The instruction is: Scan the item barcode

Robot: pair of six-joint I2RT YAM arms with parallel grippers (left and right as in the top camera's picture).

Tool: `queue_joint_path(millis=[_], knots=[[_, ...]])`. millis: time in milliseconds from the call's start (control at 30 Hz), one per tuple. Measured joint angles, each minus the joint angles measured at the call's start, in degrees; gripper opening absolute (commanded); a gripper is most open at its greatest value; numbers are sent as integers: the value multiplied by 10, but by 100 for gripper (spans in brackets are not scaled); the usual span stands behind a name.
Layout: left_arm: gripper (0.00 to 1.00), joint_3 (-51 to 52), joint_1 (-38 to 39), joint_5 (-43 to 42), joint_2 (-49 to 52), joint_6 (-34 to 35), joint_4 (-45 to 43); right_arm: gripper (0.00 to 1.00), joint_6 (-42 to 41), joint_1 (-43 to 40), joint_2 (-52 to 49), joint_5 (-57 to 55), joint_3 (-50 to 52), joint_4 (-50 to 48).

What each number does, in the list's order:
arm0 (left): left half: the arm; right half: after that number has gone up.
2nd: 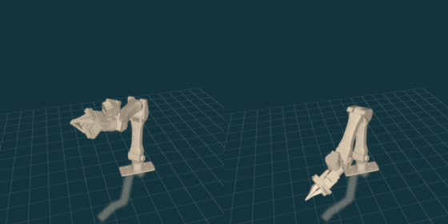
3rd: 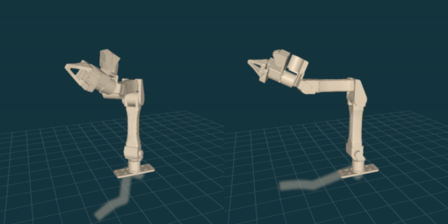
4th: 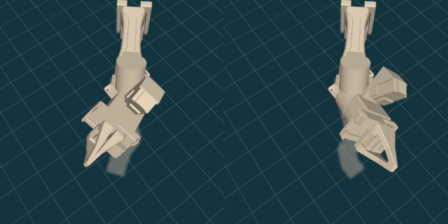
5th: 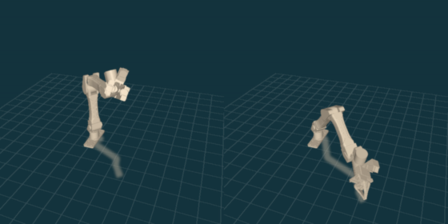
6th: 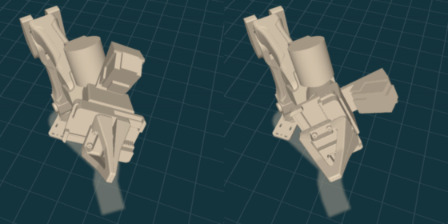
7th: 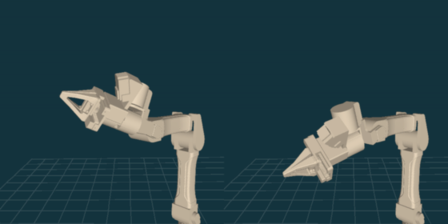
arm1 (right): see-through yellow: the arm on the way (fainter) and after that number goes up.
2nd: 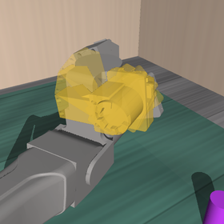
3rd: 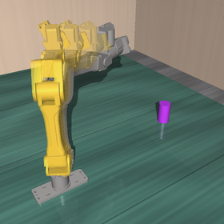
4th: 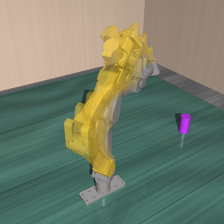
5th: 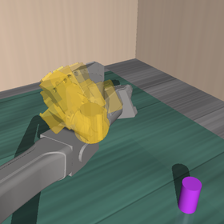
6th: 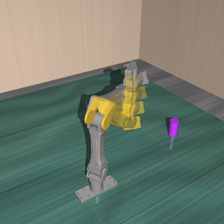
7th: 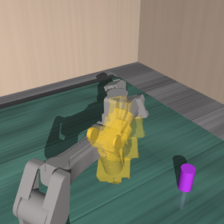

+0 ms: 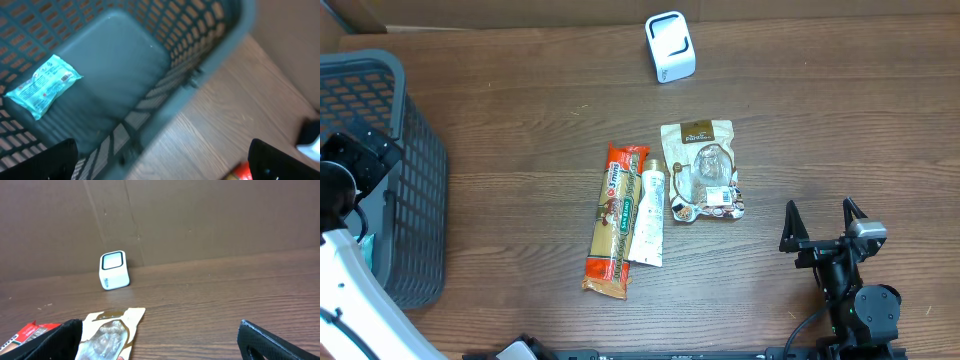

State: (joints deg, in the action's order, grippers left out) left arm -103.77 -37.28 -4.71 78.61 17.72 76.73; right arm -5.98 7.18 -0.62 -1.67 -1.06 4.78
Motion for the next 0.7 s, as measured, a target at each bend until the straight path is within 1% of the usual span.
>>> queue_joint_path(millis=[133,267,367,500,567,700], knots=[[100,72,-31,0,5,6,-62,100,0,0,0,0,0,0],[99,119,-52,10,14,-7,-108,100,0,0,0,0,0,0],[100,138,-59,43,37,-21,-136,100,0,0,0,0,0,0],[100,144,-64,93,82,-33,-151,100,0,0,0,0,0,0],[100,146,-69,112,101,-49,-160,100,0,0,0,0,0,0],[100,147,-83,140,134,-119,-171,100,0,0,0,0,0,0]])
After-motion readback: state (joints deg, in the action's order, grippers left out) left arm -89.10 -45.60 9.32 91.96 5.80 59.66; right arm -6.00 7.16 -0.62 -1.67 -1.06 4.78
